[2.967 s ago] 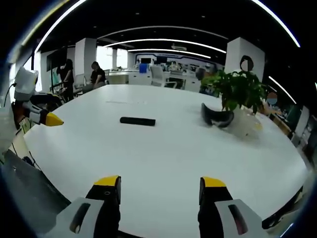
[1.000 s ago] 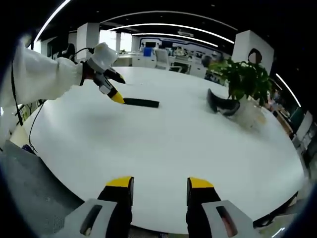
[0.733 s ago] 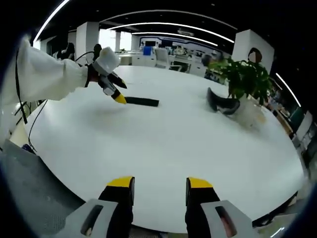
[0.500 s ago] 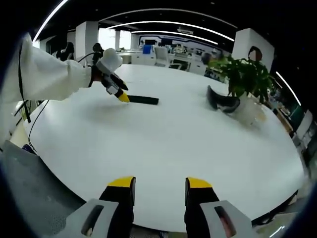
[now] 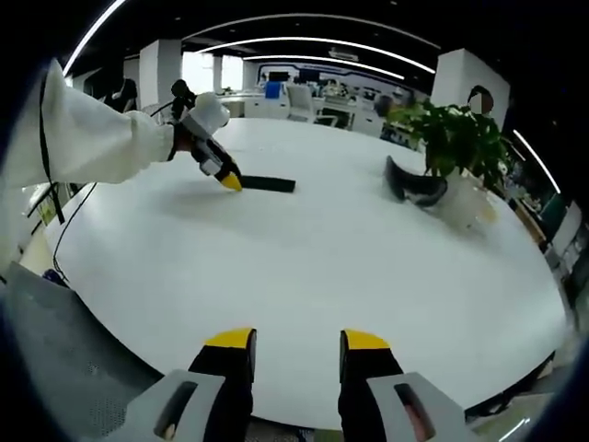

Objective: Press the specified remote control buttons in sequence, fully releasing each button before pressing the next.

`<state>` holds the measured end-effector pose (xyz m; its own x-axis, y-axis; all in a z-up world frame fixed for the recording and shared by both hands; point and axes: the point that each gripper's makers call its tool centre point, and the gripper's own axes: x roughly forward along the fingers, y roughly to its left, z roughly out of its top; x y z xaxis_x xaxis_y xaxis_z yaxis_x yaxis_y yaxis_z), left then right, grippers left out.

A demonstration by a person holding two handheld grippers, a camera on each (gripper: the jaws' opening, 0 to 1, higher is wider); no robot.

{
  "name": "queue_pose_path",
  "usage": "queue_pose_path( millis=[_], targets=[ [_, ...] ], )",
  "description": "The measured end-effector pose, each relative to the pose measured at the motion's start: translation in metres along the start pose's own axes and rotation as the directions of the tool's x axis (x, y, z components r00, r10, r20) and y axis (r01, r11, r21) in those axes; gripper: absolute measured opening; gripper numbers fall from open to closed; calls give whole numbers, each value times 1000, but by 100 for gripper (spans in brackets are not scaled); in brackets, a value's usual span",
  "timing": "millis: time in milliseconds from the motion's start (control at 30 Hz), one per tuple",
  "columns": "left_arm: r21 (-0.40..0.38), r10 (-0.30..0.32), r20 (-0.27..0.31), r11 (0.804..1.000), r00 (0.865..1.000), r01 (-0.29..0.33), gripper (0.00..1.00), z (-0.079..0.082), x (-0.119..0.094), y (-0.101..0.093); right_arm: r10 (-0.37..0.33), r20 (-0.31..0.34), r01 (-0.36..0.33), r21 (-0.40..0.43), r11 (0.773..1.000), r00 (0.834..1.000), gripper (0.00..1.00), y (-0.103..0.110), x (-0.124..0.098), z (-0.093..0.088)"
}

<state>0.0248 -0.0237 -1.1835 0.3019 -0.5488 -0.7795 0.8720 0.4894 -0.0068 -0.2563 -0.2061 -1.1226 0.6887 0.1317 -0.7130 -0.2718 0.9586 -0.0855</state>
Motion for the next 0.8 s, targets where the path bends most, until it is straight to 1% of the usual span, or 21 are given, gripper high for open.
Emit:
queue_pose_path(
  millis=[100,167,200,233,267,333,367,433,467,600,800],
  targets=[
    [1,0,-2,1000,1000,0,37,0,-1,-2,1,-5,-1,3,1000,1000,33,0,0,-1],
    [-4,3,0,1000,1000,-3,33,0,-2,-2,2,-1,-2,0,1000,1000,33,1,0,0],
    [8,32,-14,999,999,-32,29,-3,-5,4,2,1,-2,-1,1000,1000,33,1,0,0],
    [11,-9,14,1000,1000,9,28,1,-2,-5,2,1,-2,0,1000,1000,33,1,0,0],
    [8,3,-4,1000,1000,-3,28,-2,-3,-4,-1,-2,1,2,1000,1000,32,0,0,0],
    [20,-1,-13,1000,1000,2,26,-4,-2,-7,-5,-4,5,2,1000,1000,32,-1,0,0],
    [49,-16,-14,999,1000,16,26,-5,-3,-10,-4,-5,4,3,1000,1000,32,-1,0,-1],
    [77,-36,-10,996,999,36,24,-5,-3,-16,-7,-3,7,2,1000,1000,32,-1,0,0],
    [73,-27,-8,997,1000,28,24,-6,-3,-16,-8,-1,8,3,1000,1000,32,-1,-1,0],
    [90,-51,-8,995,999,51,24,-8,-3,-21,-8,5,8,3,1000,1000,32,-2,-1,1],
    [138,-76,-48,987,996,82,24,-12,-5,-35,-7,11,7,-5,1000,1000,31,-1,-1,2]
  ],
)
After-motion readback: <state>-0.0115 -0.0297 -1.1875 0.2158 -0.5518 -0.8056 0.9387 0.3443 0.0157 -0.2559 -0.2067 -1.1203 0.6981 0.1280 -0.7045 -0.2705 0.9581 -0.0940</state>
